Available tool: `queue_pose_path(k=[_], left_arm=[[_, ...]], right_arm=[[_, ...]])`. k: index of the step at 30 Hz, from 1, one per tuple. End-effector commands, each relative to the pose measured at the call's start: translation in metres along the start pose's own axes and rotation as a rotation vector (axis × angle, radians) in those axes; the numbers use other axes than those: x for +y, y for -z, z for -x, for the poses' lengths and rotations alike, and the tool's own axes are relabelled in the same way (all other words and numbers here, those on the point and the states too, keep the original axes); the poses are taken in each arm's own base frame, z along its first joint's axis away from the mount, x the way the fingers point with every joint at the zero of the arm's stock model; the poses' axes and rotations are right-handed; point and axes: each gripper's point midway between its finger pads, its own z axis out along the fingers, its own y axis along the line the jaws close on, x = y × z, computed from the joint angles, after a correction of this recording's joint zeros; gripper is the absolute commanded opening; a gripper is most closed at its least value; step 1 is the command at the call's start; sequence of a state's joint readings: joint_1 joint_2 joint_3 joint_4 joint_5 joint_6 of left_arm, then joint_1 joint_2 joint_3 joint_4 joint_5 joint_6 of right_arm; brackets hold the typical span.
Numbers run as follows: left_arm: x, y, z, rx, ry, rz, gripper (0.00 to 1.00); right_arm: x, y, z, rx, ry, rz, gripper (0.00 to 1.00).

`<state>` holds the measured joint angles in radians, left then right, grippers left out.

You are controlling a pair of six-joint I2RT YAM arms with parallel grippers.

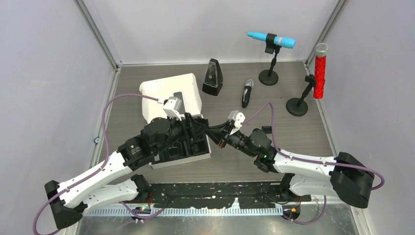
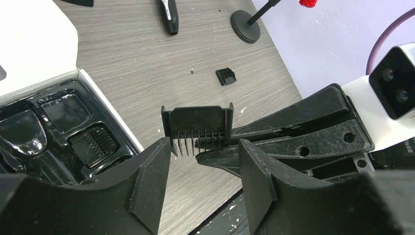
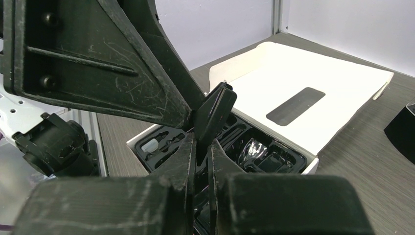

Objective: Sort the hair-cutting tools

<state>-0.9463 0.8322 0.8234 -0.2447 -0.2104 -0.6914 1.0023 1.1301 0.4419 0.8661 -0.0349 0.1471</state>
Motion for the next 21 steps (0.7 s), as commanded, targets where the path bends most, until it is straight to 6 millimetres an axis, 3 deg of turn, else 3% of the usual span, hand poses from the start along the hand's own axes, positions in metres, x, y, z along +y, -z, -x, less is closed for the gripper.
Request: queue_pose_path(k=[1,15,21], left_arm=[[-0.0153,0.0017,0.0262,-0.084,0.007,-0.036,0.55],[-0.0069,-0.0017,0.0224,-0.069,0.027,0.024,0.53],[-0.0078,-0.0026,0.0178,-0.052,0.044,0.020,0.49]], right_arm=[[0.0022,-0.0031,0.0154,-0.047,0.000,-0.007,0.05],[0.0075,-0.0024,0.0174,-0.047,0.016,0.003,0.05],[0.0005,-0.0016,0.0198,-0.059,0.014,-0.039,0.05]])
